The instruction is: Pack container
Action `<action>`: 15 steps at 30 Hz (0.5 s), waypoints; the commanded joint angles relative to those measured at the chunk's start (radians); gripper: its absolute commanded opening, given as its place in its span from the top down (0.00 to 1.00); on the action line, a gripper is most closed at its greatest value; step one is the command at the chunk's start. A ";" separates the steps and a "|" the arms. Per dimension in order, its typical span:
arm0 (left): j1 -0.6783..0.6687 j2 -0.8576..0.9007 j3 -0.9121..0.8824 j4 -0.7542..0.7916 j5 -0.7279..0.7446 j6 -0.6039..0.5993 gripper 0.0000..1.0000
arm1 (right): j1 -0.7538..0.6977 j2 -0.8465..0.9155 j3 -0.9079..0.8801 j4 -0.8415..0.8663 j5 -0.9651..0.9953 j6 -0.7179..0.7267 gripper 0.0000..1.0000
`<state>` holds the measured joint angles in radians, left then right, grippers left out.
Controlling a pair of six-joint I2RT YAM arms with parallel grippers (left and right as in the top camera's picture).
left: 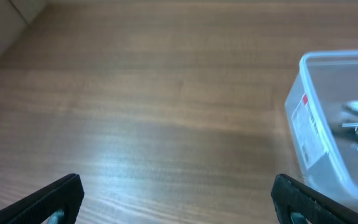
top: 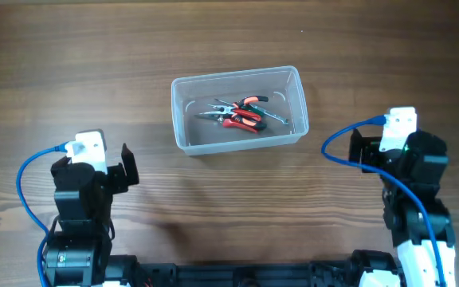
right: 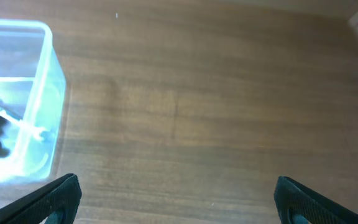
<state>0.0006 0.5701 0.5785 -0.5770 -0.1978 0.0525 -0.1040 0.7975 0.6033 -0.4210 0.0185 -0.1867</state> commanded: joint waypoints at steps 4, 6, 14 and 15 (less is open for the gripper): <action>-0.005 -0.005 -0.005 -0.045 -0.009 0.022 0.00 | 0.000 0.093 -0.002 0.000 -0.020 0.006 0.00; -0.005 -0.005 -0.005 -0.045 -0.009 0.022 0.00 | 0.000 0.058 -0.002 0.001 -0.020 0.006 0.00; -0.005 -0.005 -0.004 -0.045 -0.009 0.022 0.00 | 0.003 -0.372 -0.002 0.000 -0.020 0.006 0.00; -0.005 -0.005 -0.005 -0.045 -0.009 0.022 0.00 | 0.003 -0.413 -0.002 0.000 -0.019 0.005 0.00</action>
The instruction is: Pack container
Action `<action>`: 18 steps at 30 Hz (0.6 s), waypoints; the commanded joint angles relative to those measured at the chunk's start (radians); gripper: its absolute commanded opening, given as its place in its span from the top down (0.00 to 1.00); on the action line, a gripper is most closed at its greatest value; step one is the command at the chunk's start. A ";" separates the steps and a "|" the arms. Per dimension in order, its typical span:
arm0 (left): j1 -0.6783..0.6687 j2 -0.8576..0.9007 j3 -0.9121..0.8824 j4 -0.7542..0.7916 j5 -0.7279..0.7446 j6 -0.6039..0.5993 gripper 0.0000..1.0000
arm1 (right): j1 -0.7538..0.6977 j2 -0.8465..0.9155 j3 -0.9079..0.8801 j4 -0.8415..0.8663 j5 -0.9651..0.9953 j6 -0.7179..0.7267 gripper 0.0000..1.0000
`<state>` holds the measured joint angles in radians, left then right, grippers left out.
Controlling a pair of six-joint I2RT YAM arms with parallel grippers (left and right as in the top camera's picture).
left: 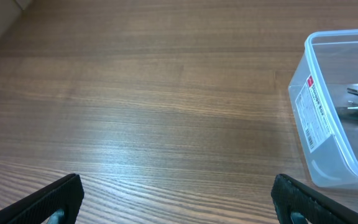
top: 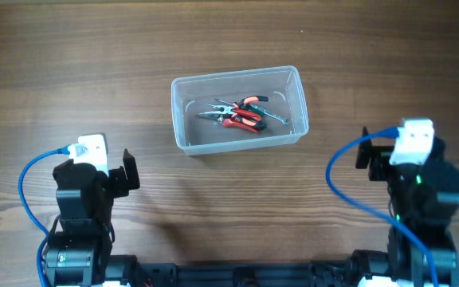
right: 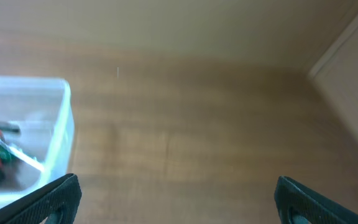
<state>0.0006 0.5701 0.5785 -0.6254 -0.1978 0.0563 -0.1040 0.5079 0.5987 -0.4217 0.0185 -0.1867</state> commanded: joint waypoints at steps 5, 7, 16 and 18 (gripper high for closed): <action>-0.005 -0.005 -0.005 0.003 -0.009 0.018 0.00 | 0.055 -0.328 0.002 -0.069 -0.019 0.003 0.00; -0.005 -0.005 -0.005 0.003 -0.009 0.018 0.00 | 0.080 -0.371 -0.014 -0.115 -0.020 0.029 0.00; -0.005 -0.005 -0.004 0.003 -0.009 0.018 0.00 | 0.098 -0.505 -0.415 0.390 -0.035 0.056 0.00; -0.005 -0.005 -0.005 0.003 -0.009 0.018 0.00 | 0.101 -0.506 -0.515 0.578 -0.030 0.055 0.00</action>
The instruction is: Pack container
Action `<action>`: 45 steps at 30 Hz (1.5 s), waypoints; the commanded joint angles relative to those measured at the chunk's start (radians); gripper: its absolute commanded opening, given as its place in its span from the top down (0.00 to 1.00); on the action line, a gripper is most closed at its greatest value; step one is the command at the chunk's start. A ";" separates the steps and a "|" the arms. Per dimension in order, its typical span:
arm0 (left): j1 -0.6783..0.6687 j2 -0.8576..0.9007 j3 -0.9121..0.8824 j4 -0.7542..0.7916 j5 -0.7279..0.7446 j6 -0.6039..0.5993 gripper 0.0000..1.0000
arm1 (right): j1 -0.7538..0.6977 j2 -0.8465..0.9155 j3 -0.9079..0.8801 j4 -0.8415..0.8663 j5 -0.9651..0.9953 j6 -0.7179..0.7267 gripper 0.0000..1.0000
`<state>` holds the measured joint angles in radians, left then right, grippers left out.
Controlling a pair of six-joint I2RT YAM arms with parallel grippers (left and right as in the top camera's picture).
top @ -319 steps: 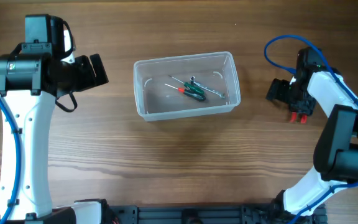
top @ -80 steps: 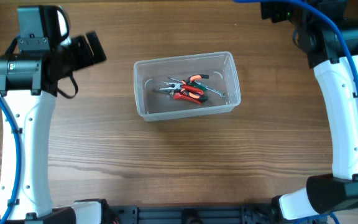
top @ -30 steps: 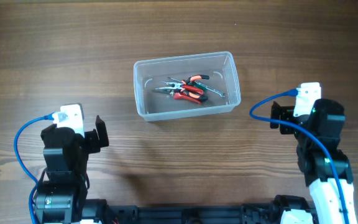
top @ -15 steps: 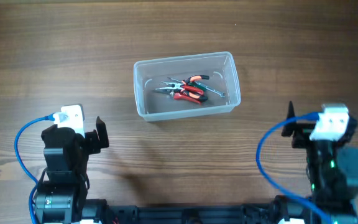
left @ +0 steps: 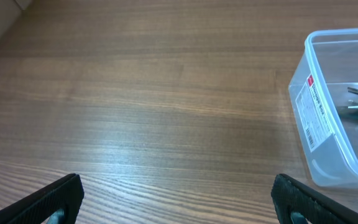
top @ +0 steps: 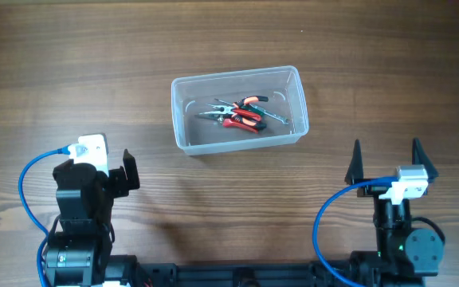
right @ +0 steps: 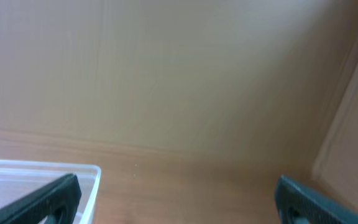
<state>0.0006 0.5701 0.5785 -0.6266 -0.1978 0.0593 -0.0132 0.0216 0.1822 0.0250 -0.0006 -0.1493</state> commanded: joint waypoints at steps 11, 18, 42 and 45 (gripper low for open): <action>-0.005 -0.005 -0.004 0.004 -0.009 0.015 0.00 | 0.010 -0.019 -0.177 -0.002 0.161 0.231 0.00; -0.005 -0.005 -0.005 0.004 -0.009 0.015 0.00 | 0.010 -0.019 -0.177 -0.002 0.161 0.230 0.00; -0.150 -0.566 -0.116 0.110 0.117 -0.269 0.00 | 0.010 -0.019 -0.177 -0.002 0.161 0.230 0.00; -0.145 -0.566 -0.312 0.327 0.056 -0.269 0.00 | 0.010 -0.019 -0.177 -0.002 0.161 0.230 0.00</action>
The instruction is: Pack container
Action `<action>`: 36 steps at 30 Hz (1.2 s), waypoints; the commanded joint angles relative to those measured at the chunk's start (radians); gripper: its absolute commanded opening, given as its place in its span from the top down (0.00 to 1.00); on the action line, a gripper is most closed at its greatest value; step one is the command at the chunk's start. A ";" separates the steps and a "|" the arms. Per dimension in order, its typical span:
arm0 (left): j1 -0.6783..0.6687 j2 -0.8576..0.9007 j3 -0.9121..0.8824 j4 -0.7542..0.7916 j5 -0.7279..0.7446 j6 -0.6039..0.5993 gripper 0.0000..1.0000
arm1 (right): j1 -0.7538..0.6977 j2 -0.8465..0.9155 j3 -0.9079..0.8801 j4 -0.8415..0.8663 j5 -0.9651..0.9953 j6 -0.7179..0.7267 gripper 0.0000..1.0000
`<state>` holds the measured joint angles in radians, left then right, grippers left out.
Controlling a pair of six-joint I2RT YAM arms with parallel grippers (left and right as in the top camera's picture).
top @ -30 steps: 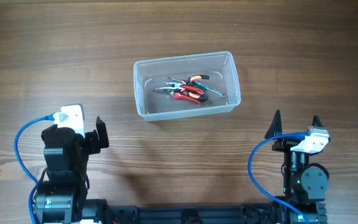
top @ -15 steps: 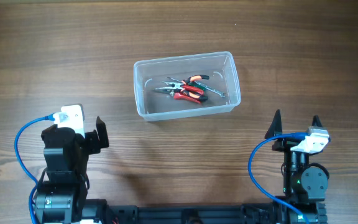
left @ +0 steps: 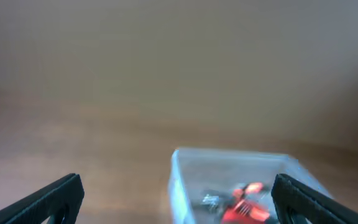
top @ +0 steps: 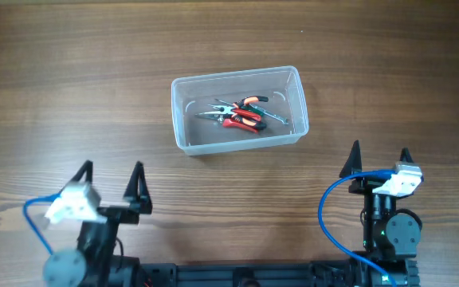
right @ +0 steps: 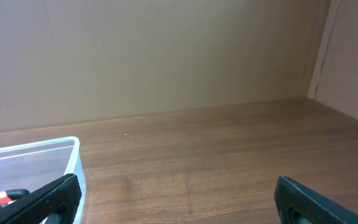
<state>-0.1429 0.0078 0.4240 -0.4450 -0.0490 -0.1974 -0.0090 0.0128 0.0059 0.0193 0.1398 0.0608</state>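
A clear plastic container [top: 237, 109] sits mid-table, holding red-handled pliers [top: 243, 114] and other small metal tools. The blurred left wrist view shows the container [left: 229, 180] ahead with the red pliers [left: 244, 205] inside. My left gripper [top: 111, 179] is open near the front left edge, nothing between its fingers. My right gripper [top: 378, 158] is open at the front right, also empty. In the right wrist view the container's corner [right: 30, 168] lies at the left.
The wooden table [top: 70, 72] spreads around the container. A beige wall [right: 166, 56] rises behind the table, with a side panel [right: 353, 50] at the far right. Blue cables [top: 333, 207] loop from each arm near the front edge.
My left arm has drawn back to the front edge and tilted up, so its camera looks level at the container. The right gripper shifted slightly left and its view dropped toward the table.
Both grippers stood open and empty beside the container with the tools inside. The right arm was then lower toward the front edge, then folded back with its fingers pointing away. Now the left arm is folded back likewise. The container and tools never moved.
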 commanded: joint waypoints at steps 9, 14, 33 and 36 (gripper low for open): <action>0.074 -0.005 -0.418 0.422 -0.014 -0.012 0.00 | 0.006 -0.010 0.000 0.004 0.021 0.021 0.00; 0.095 -0.005 -0.418 0.377 0.161 0.079 0.00 | 0.006 -0.010 0.000 0.004 0.021 0.020 0.00; 0.118 -0.005 -0.418 0.396 0.314 0.298 0.00 | 0.006 -0.010 -0.001 0.004 0.021 0.021 0.00; 0.090 -0.005 -0.418 0.395 0.282 0.290 0.00 | 0.006 -0.010 -0.001 0.004 0.021 0.021 0.00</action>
<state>-0.0265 0.0090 0.0109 -0.0509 0.2379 0.0780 -0.0090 0.0128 0.0059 0.0189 0.1398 0.0639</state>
